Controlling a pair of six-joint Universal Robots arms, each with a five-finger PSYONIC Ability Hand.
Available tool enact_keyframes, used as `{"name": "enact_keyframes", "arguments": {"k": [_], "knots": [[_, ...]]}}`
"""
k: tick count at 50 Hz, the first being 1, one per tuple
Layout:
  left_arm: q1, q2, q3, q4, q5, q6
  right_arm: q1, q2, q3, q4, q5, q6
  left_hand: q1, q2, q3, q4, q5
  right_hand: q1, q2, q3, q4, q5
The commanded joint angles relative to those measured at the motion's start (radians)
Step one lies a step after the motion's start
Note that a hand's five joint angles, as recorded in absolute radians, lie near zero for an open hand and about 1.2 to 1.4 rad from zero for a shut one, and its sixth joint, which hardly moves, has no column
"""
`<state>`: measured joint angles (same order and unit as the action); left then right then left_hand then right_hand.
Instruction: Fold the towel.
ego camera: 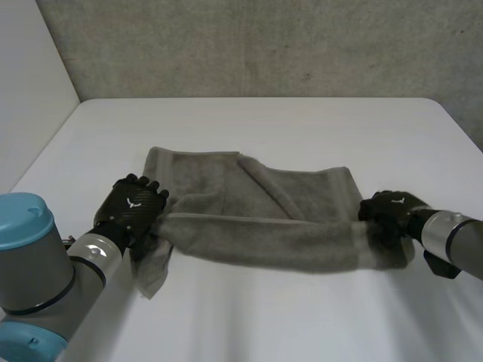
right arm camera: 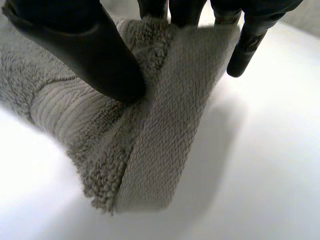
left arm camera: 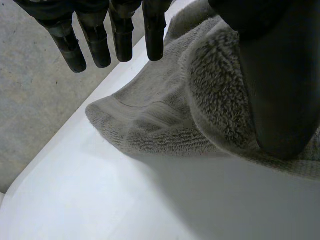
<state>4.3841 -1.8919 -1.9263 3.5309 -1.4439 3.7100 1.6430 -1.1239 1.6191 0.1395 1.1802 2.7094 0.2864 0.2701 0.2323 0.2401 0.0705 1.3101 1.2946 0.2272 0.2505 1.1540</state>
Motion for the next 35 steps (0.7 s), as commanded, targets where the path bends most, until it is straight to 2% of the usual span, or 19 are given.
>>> {"name": "enact_keyframes", "arguments": {"k": [1,10,16,24,26,27,28,29,31,32,34,35], "knots": [[-0.002,-0.003,0.004,0.002,0.002,-0.047,-0.046,-0.105,0.067,-0.058,-0.024,-0.003,-0.079,-0.062,-0.058,-0.066,-0.037,0.086,0.102,-0.053,-0.076,0.068],[-0.012,-0.003,0.024,-0.017,0.013,-0.166,-0.115,-0.14,0.119,-0.092,-0.083,-0.014,-0.046,-0.03,-0.058,-0.066,-0.005,0.086,0.102,-0.053,-0.076,0.068],[-0.022,-0.009,0.032,-0.081,0.014,-0.217,-0.12,-0.14,0.116,-0.093,-0.079,-0.016,0.012,0.029,-0.058,-0.066,0.054,0.086,0.102,-0.053,-0.076,0.068],[-0.046,-0.007,0.03,-0.184,0.03,-0.269,-0.137,-0.145,0.114,-0.093,-0.083,-0.016,0.212,0.228,-0.058,-0.066,0.253,0.086,0.102,-0.053,-0.076,0.068],[-0.046,-0.007,0.032,-0.201,0.043,-0.288,-0.138,-0.151,0.114,-0.093,-0.083,-0.016,0.358,0.374,-0.058,-0.066,0.399,0.086,0.102,-0.053,-0.076,0.068],[-0.046,-0.007,0.032,-0.201,0.043,-0.288,-0.138,-0.151,0.114,-0.093,-0.083,-0.016,0.359,0.375,-0.058,-0.066,0.4,0.086,0.102,-0.053,-0.076,0.068],[-0.045,-0.009,0.033,-0.201,0.043,-0.291,-0.138,-0.155,0.114,-0.092,-0.085,-0.016,0.469,0.485,-0.058,-0.066,0.511,0.086,0.102,-0.053,-0.076,0.068],[-0.045,-0.009,0.033,-0.201,0.043,-0.291,-0.14,-0.16,0.114,-0.092,-0.085,-0.016,0.47,0.486,-0.058,-0.066,0.512,0.086,0.102,-0.053,-0.076,0.068],[-0.043,-0.015,0.041,-0.198,0.036,-0.291,-0.14,-0.165,0.113,-0.092,-0.088,-0.016,0.733,0.749,-0.058,-0.066,0.775,0.086,0.102,-0.053,-0.076,0.068],[-0.043,-0.015,0.041,-0.198,0.036,-0.291,-0.14,-0.171,0.111,-0.089,-0.09,-0.016,0.735,0.751,-0.058,-0.066,0.776,0.086,0.102,-0.053,-0.076,0.068],[-0.029,-0.013,0.052,-0.199,0.033,-0.288,-0.14,-0.18,0.108,-0.081,-0.09,-0.017,0.983,0.999,-0.058,-0.066,1.024,0.086,0.102,-0.053,-0.076,0.068],[-0.029,-0.013,0.052,-0.199,0.033,-0.288,-0.14,-0.18,0.108,-0.081,-0.09,-0.017,0.984,1.0,-0.058,-0.066,1.025,0.086,0.102,-0.053,-0.076,0.068]]}}
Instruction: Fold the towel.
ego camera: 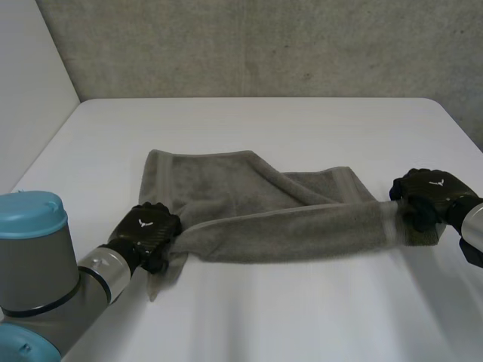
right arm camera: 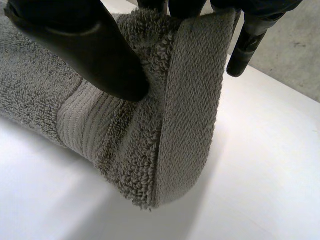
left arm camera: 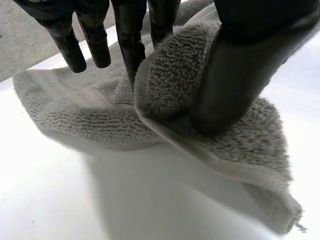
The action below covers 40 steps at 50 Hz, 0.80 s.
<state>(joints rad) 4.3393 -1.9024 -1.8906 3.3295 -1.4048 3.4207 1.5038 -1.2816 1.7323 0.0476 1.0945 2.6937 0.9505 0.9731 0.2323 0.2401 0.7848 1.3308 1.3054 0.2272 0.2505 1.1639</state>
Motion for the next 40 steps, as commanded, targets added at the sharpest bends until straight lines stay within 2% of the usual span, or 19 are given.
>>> {"name": "enact_keyframes", "arguments": {"k": [1,6,8,11,13,14,16,17,18,19,20,21,22,24,25,26,29,33,40], "knots": [[0.022,0.002,0.024,0.002,-0.006,0.002,0.001,-0.03,-0.007,0.015,-0.005,-0.008,0.444,0.422,-0.058,-0.066,0.436,0.065,0.091,-0.053,-0.076,0.058],[0.036,0.008,0.086,0.007,-0.003,0.017,0.013,-0.045,-0.034,0.069,-0.01,-0.083,0.446,0.423,-0.058,-0.066,0.437,0.065,0.091,-0.053,-0.076,0.058],[0.036,0.0,0.13,0.007,0.0,0.02,0.021,-0.038,-0.112,0.127,-0.016,-0.158,0.446,0.423,-0.058,-0.066,0.437,0.065,0.091,-0.053,-0.076,0.058],[0.036,-0.023,0.242,0.005,0.001,0.038,0.036,-0.025,-0.165,0.152,-0.022,-0.178,0.446,0.423,-0.058,-0.066,0.437,0.065,0.091,-0.053,-0.076,0.058],[0.036,-0.049,0.309,0.001,0.004,0.065,0.113,0.036,-0.32,0.156,-0.027,-0.184,0.446,0.423,-0.058,-0.066,0.437,0.065,0.091,-0.053,-0.076,0.058],[0.036,-0.075,0.393,-0.002,0.004,0.11,0.113,0.036,-0.321,0.156,-0.027,-0.184,0.446,0.423,-0.058,-0.066,0.437,0.065,0.091,-0.053,-0.076,0.058],[0.034,-0.098,0.485,-0.007,0.001,0.163,0.186,0.097,-0.523,0.144,-0.016,-0.169,0.446,0.423,-0.058,-0.066,0.437,0.065,0.091,-0.053,-0.076,0.058],[0.031,-0.118,0.58,-0.008,0.001,0.217,0.187,0.097,-0.524,0.144,-0.016,-0.169,0.446,0.423,-0.058,-0.066,0.437,0.065,0.091,-0.053,-0.076,0.058],[0.025,-0.142,0.685,-0.01,0.0,0.271,0.209,0.117,-0.622,0.12,-0.015,-0.143,0.446,0.423,-0.058,-0.066,0.437,0.065,0.091,-0.053,-0.076,0.058],[0.025,-0.142,0.686,-0.01,0.0,0.272,0.21,0.117,-0.623,0.12,-0.015,-0.143,0.446,0.423,-0.058,-0.066,0.437,0.065,0.091,-0.053,-0.076,0.058],[0.025,-0.161,0.8,-0.01,-0.006,0.308,0.216,0.126,-0.71,0.071,-0.013,-0.099,0.446,0.423,-0.058,-0.066,0.437,0.065,0.091,-0.053,-0.076,0.058],[0.025,-0.161,0.801,-0.01,-0.006,0.308,0.22,0.122,-0.779,-0.016,-0.002,-0.03,0.446,0.423,-0.058,-0.066,0.437,0.065,0.091,-0.053,-0.076,0.058],[0.025,-0.173,0.914,-0.012,-0.013,0.333,0.22,0.122,-0.78,-0.017,-0.002,-0.029,0.446,0.423,-0.058,-0.066,0.437,0.065,0.091,-0.053,-0.076,0.058],[0.023,-0.175,1.009,-0.002,-0.019,0.345,0.217,0.081,-0.815,-0.255,0.062,0.154,0.437,0.415,-0.058,-0.066,0.429,0.065,0.091,-0.053,-0.076,0.058],[0.022,-0.167,1.074,0.002,-0.022,0.338,0.217,0.081,-0.815,-0.256,0.062,0.155,0.353,0.33,-0.058,-0.066,0.344,0.065,0.091,-0.053,-0.076,0.058],[0.02,-0.155,1.117,0.005,-0.023,0.324,0.216,0.038,-0.798,-0.358,0.103,0.234,0.32,0.298,-0.058,-0.066,0.311,0.065,0.091,-0.053,-0.076,0.058],[0.017,-0.138,1.136,0.011,-0.02,0.301,0.211,-0.017,-0.729,-0.436,0.142,0.334,0.308,0.286,-0.058,-0.066,0.299,0.065,0.091,-0.053,-0.076,0.058],[0.039,-0.069,1.037,0.018,-0.008,0.206,0.207,-0.038,-0.654,-0.408,0.119,0.322,0.302,0.28,-0.058,-0.066,0.294,0.065,0.091,-0.053,-0.076,0.058],[0.114,-0.004,0.702,0.036,0.06,0.172,0.204,-0.097,-0.383,-0.299,-0.033,0.232,0.258,0.236,-0.058,-0.066,0.249,0.065,0.091,-0.053,-0.076,0.058]]}}
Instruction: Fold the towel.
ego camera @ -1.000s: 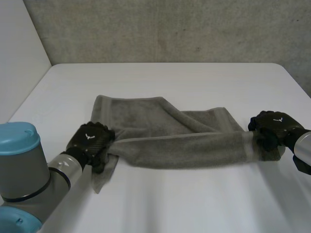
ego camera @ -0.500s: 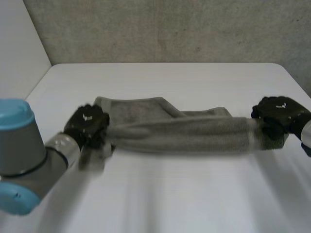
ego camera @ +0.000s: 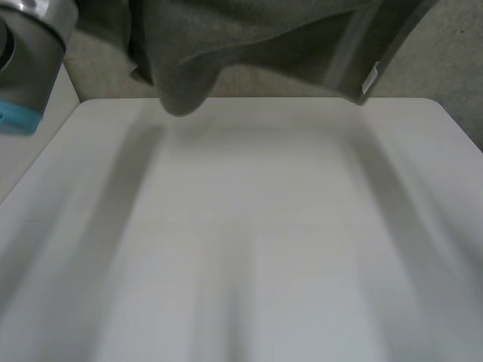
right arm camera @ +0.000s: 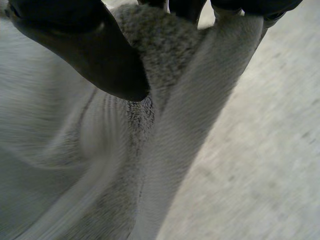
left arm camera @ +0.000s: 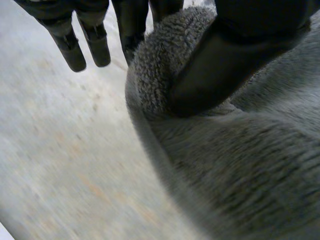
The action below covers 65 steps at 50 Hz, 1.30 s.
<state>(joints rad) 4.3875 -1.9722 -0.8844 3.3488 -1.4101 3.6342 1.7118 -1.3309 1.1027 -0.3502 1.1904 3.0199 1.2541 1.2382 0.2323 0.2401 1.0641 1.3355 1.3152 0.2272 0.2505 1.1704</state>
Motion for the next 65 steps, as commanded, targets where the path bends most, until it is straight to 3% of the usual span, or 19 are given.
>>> {"name": "enact_keyframes", "arguments": {"k": [1,5,9,16,27,42,49,60,65], "knots": [[0.081,0.072,-0.388,0.026,0.107,-0.039,-0.005,-0.048,0.247,0.099,-0.129,-0.095,-0.083,-0.067,-0.058,-0.066,-0.068,0.061,0.081,-0.053,-0.076,0.051],[0.084,0.076,-0.624,0.089,0.215,-0.019,-0.006,-0.056,0.44,0.109,-0.182,-0.223,-0.244,-0.229,-0.058,-0.066,-0.229,0.061,0.081,-0.053,-0.076,0.051],[0.081,0.073,-0.764,0.136,0.244,0.032,-0.008,-0.074,0.563,0.123,-0.196,-0.311,-0.271,-0.255,-0.058,-0.066,-0.256,0.061,0.081,-0.053,-0.076,0.051],[0.076,0.046,-0.978,0.241,0.238,0.253,-0.083,-0.068,0.773,0.148,-0.215,-0.458,-0.412,-0.396,-0.058,-0.066,-0.396,0.061,0.081,-0.053,-0.076,0.051],[0.072,0.012,-0.995,0.268,0.206,0.271,-0.129,-0.037,0.776,0.158,-0.245,-0.455,-0.688,-0.672,-0.058,-0.066,-0.673,0.061,0.081,-0.053,-0.076,0.051],[0.102,0.018,-1.004,0.255,0.168,0.235,-0.159,-0.054,0.712,0.217,-0.241,-0.191,-0.85,-0.834,-0.058,-0.066,-0.834,0.061,0.081,-0.053,-0.076,0.051],[0.125,0.009,-1.002,0.254,0.172,0.233,-0.176,0.01,0.614,0.221,-0.149,0.057,-0.856,-0.84,-0.058,-0.066,-0.84,0.061,0.081,-0.053,-0.076,0.051],[0.145,-0.089,-0.944,0.254,0.171,0.224,-0.173,0.038,0.605,0.22,-0.143,0.071,-0.85,-0.834,-0.058,-0.066,-0.834,0.061,0.081,-0.053,-0.076,0.051],[0.148,-0.119,-0.906,0.241,0.171,0.162,-0.175,0.038,0.611,0.22,-0.141,0.059,-0.85,-0.834,-0.058,-0.066,-0.834,0.061,0.081,-0.053,-0.076,0.051]]}}
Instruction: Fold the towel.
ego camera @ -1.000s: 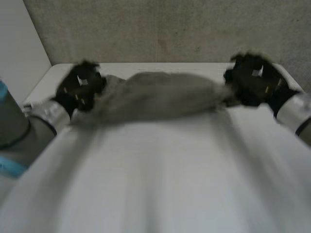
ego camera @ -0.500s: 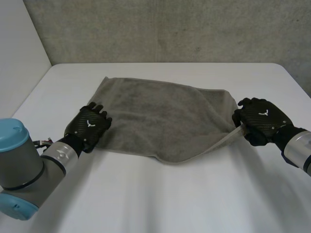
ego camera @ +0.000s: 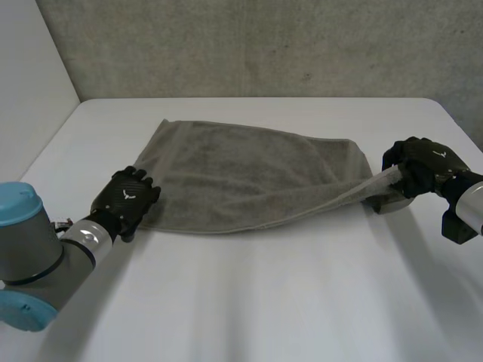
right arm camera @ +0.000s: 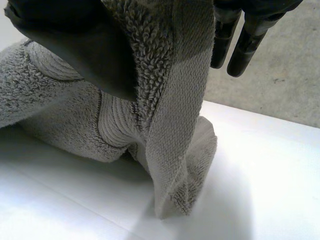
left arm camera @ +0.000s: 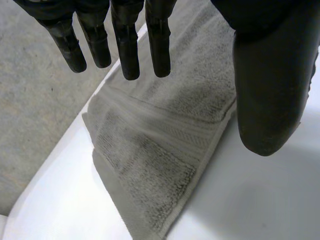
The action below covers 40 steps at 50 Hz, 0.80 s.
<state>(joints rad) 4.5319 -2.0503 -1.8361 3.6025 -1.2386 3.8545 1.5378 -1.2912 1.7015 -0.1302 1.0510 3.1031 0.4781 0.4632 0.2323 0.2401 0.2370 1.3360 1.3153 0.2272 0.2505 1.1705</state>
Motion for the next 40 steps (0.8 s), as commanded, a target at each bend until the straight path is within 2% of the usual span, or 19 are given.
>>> {"name": "enact_keyframes", "arguments": {"k": [1,8,20,25,27,28,29,30,32,40], "knots": [[0.006,-0.048,0.063,-0.027,-0.001,-0.085,-0.001,-0.002,0.012,0.0,-0.002,-0.024,-0.074,-0.059,-0.058,-0.066,-0.007,0.06,0.081,-0.053,-0.076,0.051],[0.01,-0.068,0.12,-0.096,0.007,-0.185,-0.001,-0.004,0.017,0.0,-0.002,-0.029,-0.062,-0.047,-0.058,-0.066,0.005,0.06,0.081,-0.053,-0.076,0.051],[0.01,-0.091,0.136,-0.099,0.007,-0.184,-0.001,-0.004,0.026,0.0,-0.006,-0.03,0.008,0.023,-0.058,-0.066,0.075,0.06,0.081,-0.053,-0.076,0.051],[0.01,-0.091,0.143,-0.1,0.008,-0.185,-0.002,-0.002,0.029,0.0,-0.008,-0.032,0.214,0.229,-0.058,-0.066,0.281,0.06,0.081,-0.053,-0.076,0.051],[0.01,-0.091,0.144,-0.1,0.01,-0.187,-0.002,-0.002,0.03,0.0,-0.008,-0.032,0.462,0.477,-0.058,-0.066,0.529,0.06,0.081,-0.053,-0.076,0.051],[0.01,-0.091,0.144,-0.1,0.01,-0.187,-0.002,-0.002,0.03,0.0,-0.008,-0.032,0.463,0.478,-0.058,-0.066,0.53,0.06,0.081,-0.053,-0.076,0.051],[0.01,-0.091,0.147,-0.102,0.01,-0.188,-0.001,-0.002,0.03,-0.002,-0.008,-0.032,0.606,0.621,-0.058,-0.066,0.673,0.06,0.081,-0.053,-0.076,0.051],[0.01,-0.091,0.147,-0.102,0.01,-0.188,-0.001,-0.002,0.03,0.0,-0.008,-0.032,0.607,0.622,-0.058,-0.066,0.674,0.06,0.081,-0.053,-0.076,0.051],[0.01,-0.093,0.155,-0.11,0.01,-0.19,-0.001,-0.002,0.03,0.0,-0.008,-0.035,0.911,0.926,-0.058,-0.066,0.978,0.06,0.081,-0.053,-0.076,0.051],[0.01,-0.094,0.164,-0.128,0.018,-0.19,-0.004,-0.005,0.032,0.0,-0.006,-0.049,0.884,0.899,-0.058,-0.066,0.95,0.06,0.081,-0.053,-0.076,0.051]]}}
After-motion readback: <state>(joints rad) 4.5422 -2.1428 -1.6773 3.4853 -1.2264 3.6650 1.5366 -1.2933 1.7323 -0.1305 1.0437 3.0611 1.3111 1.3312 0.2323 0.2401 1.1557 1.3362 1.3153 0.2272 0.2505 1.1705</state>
